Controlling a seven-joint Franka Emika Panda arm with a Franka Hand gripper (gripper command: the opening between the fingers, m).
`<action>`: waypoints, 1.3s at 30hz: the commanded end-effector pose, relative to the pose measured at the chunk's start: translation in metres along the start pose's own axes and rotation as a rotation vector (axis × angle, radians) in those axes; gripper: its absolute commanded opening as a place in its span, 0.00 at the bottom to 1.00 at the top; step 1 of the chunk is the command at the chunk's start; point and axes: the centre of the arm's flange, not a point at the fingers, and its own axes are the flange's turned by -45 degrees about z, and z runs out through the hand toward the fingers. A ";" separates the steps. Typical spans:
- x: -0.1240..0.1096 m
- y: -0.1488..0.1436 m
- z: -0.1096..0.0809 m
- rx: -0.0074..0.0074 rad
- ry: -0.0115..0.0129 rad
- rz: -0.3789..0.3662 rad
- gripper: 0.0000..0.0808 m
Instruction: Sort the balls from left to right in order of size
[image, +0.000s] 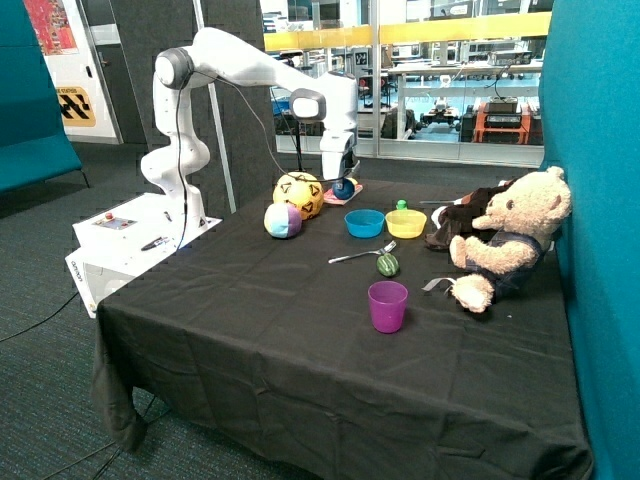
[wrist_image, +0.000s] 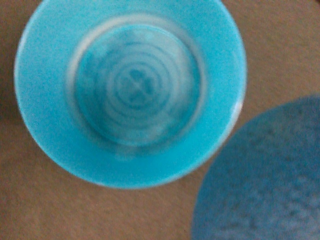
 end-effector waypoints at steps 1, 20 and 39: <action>-0.024 0.029 -0.018 0.0016 0.0008 0.027 0.00; -0.086 0.095 -0.015 0.0016 0.0007 0.106 0.00; -0.152 0.131 0.014 0.0017 0.0007 0.148 0.00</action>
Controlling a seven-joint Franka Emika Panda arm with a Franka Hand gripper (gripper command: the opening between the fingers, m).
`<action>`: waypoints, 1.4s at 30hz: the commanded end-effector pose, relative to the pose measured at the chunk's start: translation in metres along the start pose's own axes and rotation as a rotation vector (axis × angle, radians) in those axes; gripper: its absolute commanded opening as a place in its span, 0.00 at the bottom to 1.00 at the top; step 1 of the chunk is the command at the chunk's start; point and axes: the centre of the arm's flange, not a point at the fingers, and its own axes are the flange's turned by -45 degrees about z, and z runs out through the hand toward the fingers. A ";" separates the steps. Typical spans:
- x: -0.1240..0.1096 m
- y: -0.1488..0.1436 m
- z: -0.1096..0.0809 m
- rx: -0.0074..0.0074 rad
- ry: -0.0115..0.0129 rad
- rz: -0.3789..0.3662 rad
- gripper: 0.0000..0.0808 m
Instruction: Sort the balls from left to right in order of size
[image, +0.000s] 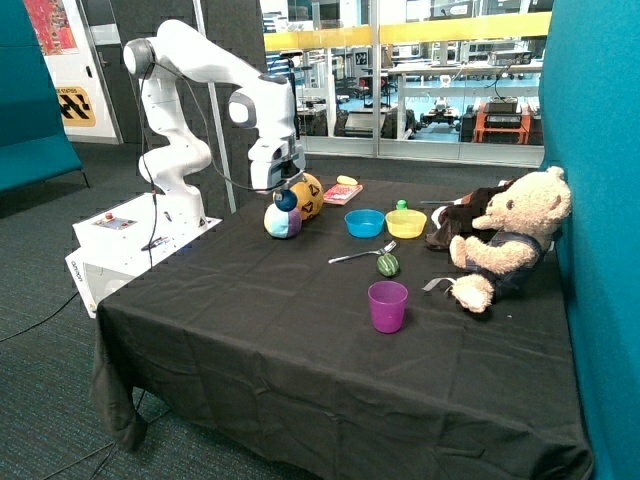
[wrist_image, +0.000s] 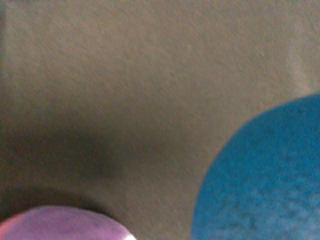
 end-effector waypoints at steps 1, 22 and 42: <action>-0.027 0.020 0.015 -0.0046 -0.0009 0.014 0.00; -0.057 0.055 0.051 -0.0047 -0.0008 0.064 0.00; -0.073 0.053 0.096 -0.0047 -0.0008 0.074 0.00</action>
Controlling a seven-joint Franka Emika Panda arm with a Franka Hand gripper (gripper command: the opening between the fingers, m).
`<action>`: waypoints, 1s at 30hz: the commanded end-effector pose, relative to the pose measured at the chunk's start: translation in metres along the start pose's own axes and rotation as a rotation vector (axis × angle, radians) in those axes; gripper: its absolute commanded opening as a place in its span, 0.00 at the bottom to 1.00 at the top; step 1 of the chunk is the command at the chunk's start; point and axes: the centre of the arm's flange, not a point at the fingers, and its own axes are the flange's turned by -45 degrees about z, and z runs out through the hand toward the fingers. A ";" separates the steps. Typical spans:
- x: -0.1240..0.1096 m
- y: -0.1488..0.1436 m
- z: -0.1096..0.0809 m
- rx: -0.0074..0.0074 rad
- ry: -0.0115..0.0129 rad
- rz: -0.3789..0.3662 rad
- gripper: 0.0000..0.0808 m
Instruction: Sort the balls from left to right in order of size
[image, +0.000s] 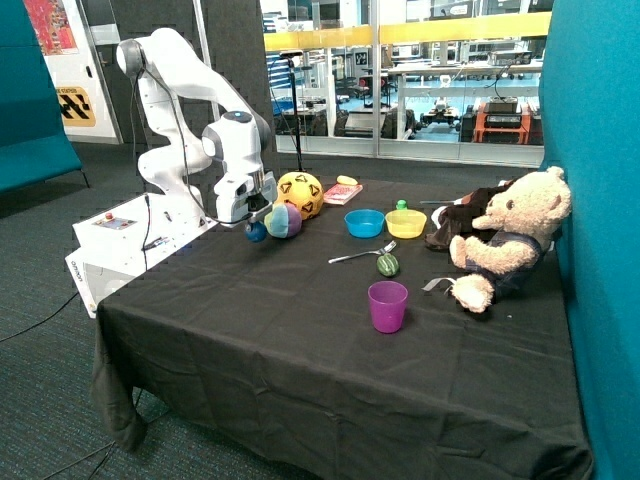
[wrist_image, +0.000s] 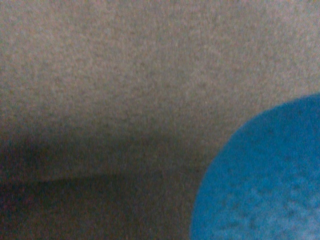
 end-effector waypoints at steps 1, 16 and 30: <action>-0.007 0.001 0.019 0.0008 -0.0018 0.008 0.00; -0.009 -0.012 0.034 0.0008 -0.0018 -0.005 0.00; -0.008 -0.020 0.039 0.0008 -0.0018 -0.009 0.00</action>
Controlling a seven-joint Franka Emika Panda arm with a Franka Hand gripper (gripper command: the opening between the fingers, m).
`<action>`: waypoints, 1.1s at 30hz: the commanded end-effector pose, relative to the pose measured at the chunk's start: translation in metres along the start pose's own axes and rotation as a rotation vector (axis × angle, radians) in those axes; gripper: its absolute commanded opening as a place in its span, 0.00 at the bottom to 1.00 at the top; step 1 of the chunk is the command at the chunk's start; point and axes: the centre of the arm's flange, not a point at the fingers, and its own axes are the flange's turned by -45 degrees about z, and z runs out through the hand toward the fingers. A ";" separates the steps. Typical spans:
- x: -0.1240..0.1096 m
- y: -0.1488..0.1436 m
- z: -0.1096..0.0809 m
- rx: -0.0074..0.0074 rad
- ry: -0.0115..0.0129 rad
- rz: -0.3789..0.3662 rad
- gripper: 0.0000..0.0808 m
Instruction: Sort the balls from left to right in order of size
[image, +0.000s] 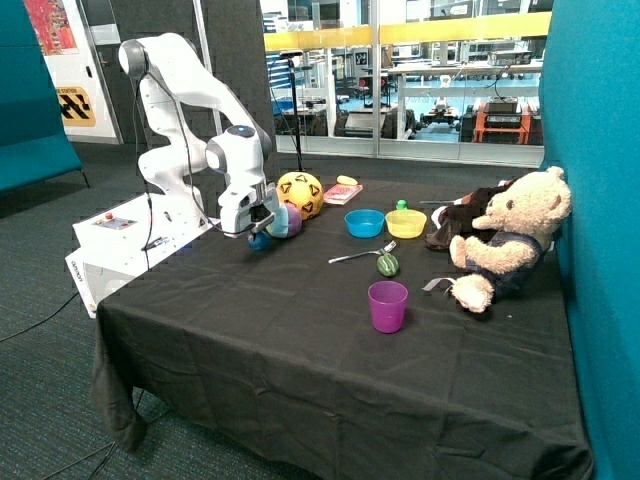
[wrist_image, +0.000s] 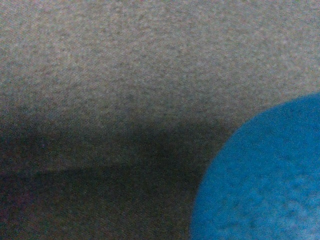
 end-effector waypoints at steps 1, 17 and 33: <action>-0.001 -0.005 0.006 0.0002 0.0004 0.001 0.00; -0.006 0.000 0.006 0.0002 0.0004 0.001 0.71; -0.004 0.000 0.004 0.0002 0.0004 -0.003 0.81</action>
